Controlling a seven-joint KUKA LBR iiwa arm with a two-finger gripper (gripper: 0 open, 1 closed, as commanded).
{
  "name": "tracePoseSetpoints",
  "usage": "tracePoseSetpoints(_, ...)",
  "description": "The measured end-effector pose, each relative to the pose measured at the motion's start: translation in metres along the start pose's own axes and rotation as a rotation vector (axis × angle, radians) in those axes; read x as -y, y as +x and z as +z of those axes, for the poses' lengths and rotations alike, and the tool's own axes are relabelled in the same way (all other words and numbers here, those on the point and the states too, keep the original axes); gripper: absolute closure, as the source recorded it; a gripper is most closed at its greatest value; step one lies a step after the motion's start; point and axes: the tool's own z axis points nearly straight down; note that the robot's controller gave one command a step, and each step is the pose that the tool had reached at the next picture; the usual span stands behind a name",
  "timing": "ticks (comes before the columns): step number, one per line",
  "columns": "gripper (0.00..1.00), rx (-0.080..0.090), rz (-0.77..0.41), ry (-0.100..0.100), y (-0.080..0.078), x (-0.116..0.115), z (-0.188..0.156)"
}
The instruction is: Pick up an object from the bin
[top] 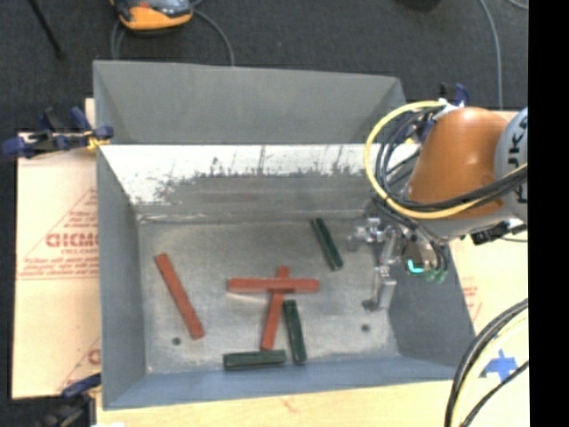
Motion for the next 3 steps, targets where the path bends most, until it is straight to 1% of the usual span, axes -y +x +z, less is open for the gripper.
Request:
tracePoseSetpoints(1, 1.00, 0.007, -0.005, 0.001, -0.0019, -0.0004, -0.0037)
tracePoseSetpoints(2, 0.00, 0.007, -0.006, 0.001, -0.0019, -0.0005, -0.0037)
tracePoseSetpoints(3, 0.00, 0.007, -0.006, 0.001, -0.0019, -0.0005, -0.0037)
